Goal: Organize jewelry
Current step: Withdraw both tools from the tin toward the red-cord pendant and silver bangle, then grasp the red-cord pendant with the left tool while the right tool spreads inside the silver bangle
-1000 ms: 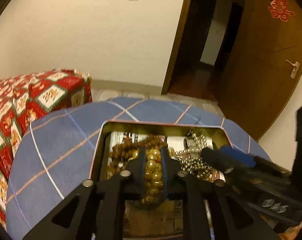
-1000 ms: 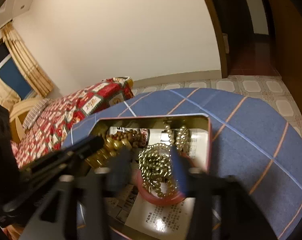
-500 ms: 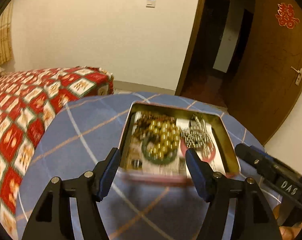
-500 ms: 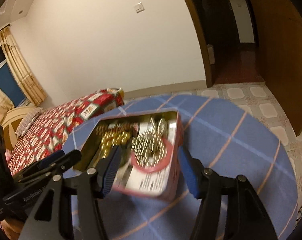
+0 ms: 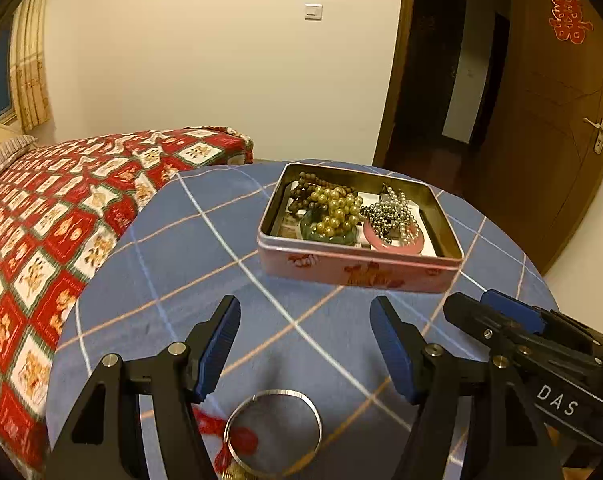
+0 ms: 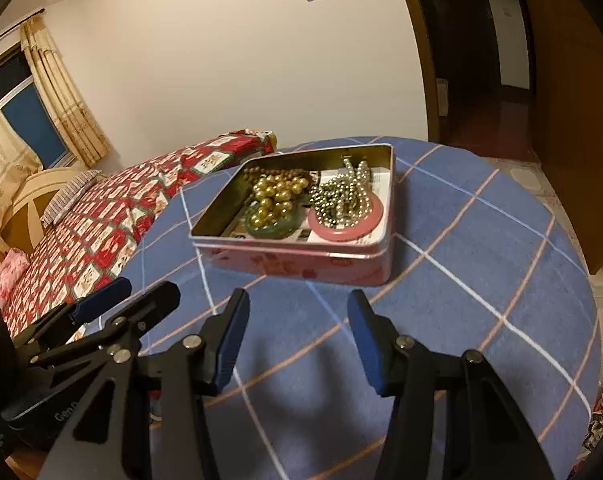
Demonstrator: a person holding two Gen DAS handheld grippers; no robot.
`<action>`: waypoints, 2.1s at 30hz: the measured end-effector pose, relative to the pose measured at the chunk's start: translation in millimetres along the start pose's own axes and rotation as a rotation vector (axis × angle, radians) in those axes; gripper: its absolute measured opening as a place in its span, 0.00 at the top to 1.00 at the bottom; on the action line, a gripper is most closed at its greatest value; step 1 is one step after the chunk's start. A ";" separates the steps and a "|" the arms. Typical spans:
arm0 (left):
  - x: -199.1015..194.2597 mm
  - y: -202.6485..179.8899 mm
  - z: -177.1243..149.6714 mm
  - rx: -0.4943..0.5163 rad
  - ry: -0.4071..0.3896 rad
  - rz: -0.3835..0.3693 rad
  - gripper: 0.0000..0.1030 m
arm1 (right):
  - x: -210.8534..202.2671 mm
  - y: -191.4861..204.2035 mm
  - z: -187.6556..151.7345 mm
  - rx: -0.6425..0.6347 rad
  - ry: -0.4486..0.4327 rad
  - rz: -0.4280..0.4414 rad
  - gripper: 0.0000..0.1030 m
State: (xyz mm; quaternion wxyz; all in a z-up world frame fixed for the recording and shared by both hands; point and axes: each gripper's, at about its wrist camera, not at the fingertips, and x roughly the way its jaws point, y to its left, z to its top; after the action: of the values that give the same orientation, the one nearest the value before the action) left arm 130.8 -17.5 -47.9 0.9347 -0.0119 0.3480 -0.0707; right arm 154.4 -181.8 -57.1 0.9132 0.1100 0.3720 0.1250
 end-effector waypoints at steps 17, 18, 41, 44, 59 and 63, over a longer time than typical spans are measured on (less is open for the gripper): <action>-35.4 20.8 -41.6 -0.008 -0.001 0.077 0.34 | -23.8 34.8 -30.2 -0.100 -0.006 -0.023 0.48; -35.0 22.2 -43.6 -0.013 0.005 0.083 0.34 | -24.1 35.1 -31.9 -0.098 -0.003 -0.021 0.50; -43.4 106.4 -75.3 -0.120 0.031 0.213 0.34 | 19.2 73.9 -55.7 -0.178 0.145 0.069 0.69; -43.3 106.4 -75.6 -0.100 0.034 0.219 0.34 | 36.3 86.7 -56.2 -0.213 0.179 0.066 0.69; -34.7 90.6 -77.6 -0.042 0.063 0.150 0.34 | 44.6 63.4 -57.1 -0.228 0.211 -0.021 0.92; -29.7 75.5 -74.5 -0.014 0.068 0.099 0.34 | 38.6 43.5 -52.3 -0.189 0.198 -0.059 0.92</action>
State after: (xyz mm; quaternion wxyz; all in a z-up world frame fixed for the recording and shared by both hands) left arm 69.4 63.4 -90.4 0.9247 0.0012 0.3800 -0.0223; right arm 137.8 -123.1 -106.0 0.8816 -0.0002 0.4499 0.1428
